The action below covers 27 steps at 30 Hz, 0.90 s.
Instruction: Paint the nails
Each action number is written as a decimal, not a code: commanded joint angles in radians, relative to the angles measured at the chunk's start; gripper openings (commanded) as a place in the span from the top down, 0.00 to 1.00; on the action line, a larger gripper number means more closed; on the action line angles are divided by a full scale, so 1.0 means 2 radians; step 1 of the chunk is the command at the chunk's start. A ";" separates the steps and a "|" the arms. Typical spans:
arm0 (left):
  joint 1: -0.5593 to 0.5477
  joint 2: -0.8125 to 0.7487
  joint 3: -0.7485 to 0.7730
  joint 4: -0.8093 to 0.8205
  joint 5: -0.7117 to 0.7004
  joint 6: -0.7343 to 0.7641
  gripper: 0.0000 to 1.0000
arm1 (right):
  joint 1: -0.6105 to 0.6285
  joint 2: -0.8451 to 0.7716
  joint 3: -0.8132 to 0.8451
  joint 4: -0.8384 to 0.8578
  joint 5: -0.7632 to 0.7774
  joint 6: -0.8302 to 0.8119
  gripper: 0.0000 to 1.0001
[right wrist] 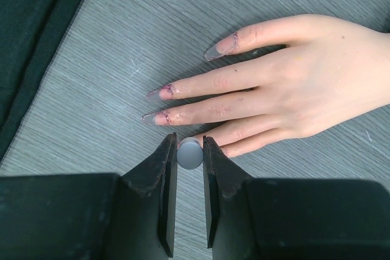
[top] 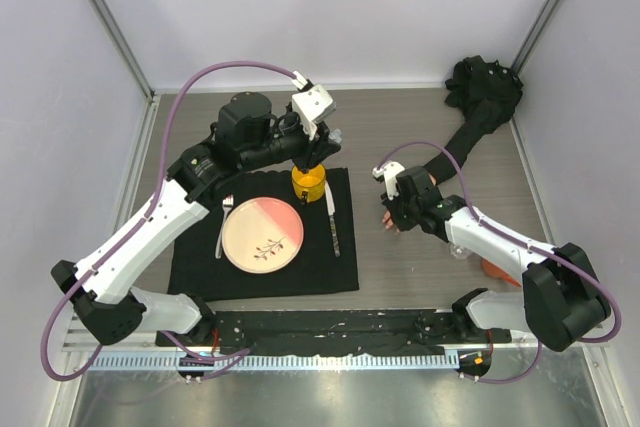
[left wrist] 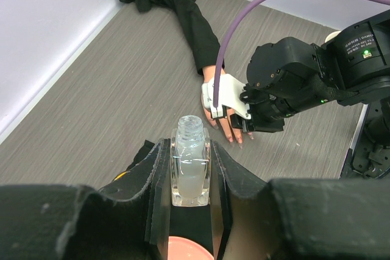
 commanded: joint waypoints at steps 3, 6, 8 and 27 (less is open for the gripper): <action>-0.002 -0.010 0.006 0.017 -0.003 0.006 1.00 | 0.003 -0.018 0.004 0.004 -0.019 -0.005 0.99; -0.002 -0.010 0.005 0.018 -0.002 0.006 1.00 | 0.008 -0.015 0.006 -0.003 -0.021 -0.005 0.99; -0.002 -0.011 0.005 0.018 -0.002 0.005 1.00 | 0.013 -0.012 0.007 -0.004 -0.021 -0.006 0.99; -0.002 -0.014 0.004 0.013 -0.003 0.006 1.00 | 0.016 -0.018 0.001 0.001 -0.006 0.006 0.99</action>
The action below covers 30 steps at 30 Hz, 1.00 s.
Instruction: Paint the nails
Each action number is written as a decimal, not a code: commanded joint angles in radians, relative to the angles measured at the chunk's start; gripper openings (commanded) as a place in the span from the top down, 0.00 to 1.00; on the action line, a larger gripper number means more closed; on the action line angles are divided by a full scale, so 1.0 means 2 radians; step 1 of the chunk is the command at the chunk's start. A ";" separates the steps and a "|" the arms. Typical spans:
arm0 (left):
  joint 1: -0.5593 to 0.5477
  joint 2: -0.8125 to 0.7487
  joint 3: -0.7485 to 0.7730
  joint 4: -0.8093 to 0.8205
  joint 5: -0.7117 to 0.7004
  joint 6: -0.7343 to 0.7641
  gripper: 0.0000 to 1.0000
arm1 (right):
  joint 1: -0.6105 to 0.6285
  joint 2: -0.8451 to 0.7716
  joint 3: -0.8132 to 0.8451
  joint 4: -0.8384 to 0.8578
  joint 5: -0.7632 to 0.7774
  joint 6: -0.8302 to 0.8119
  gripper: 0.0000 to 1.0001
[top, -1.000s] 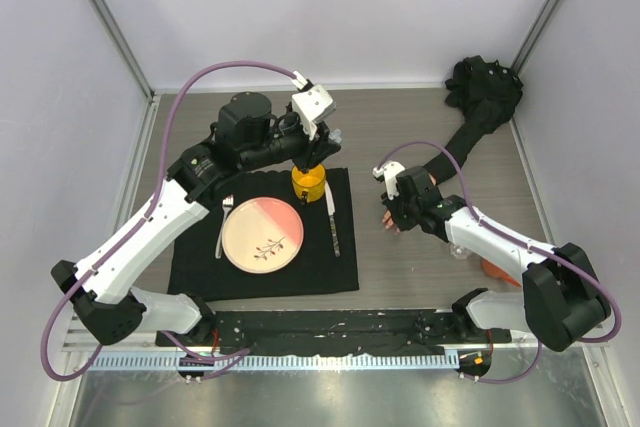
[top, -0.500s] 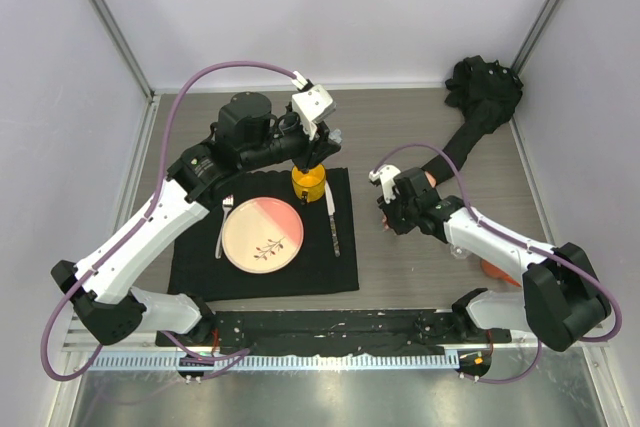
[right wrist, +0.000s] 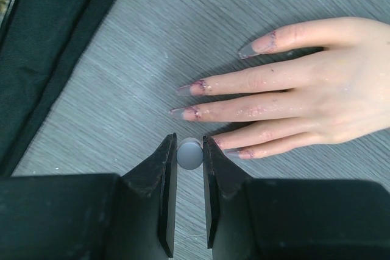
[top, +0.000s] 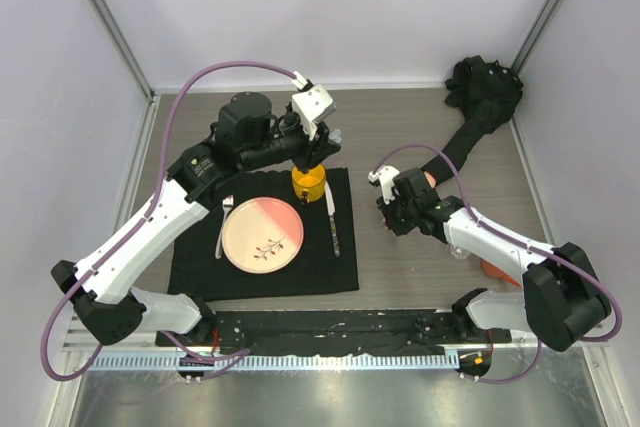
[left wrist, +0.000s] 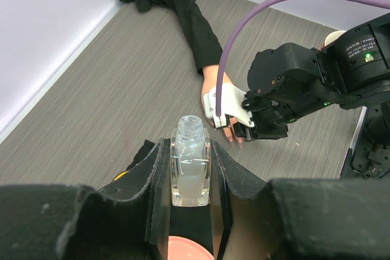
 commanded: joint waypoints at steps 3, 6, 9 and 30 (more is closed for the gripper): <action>-0.002 -0.013 0.004 0.014 -0.003 0.005 1.00 | 0.000 -0.019 -0.002 0.015 0.048 0.005 0.99; -0.002 -0.013 0.004 0.014 -0.003 0.007 1.00 | -0.002 -0.016 -0.001 0.018 0.053 0.007 0.99; -0.002 -0.011 0.006 0.014 -0.003 0.007 1.00 | -0.003 -0.015 0.000 0.022 0.056 0.007 0.99; -0.002 -0.003 0.012 0.017 0.000 0.006 1.00 | -0.001 -0.012 0.006 0.013 0.017 0.000 0.99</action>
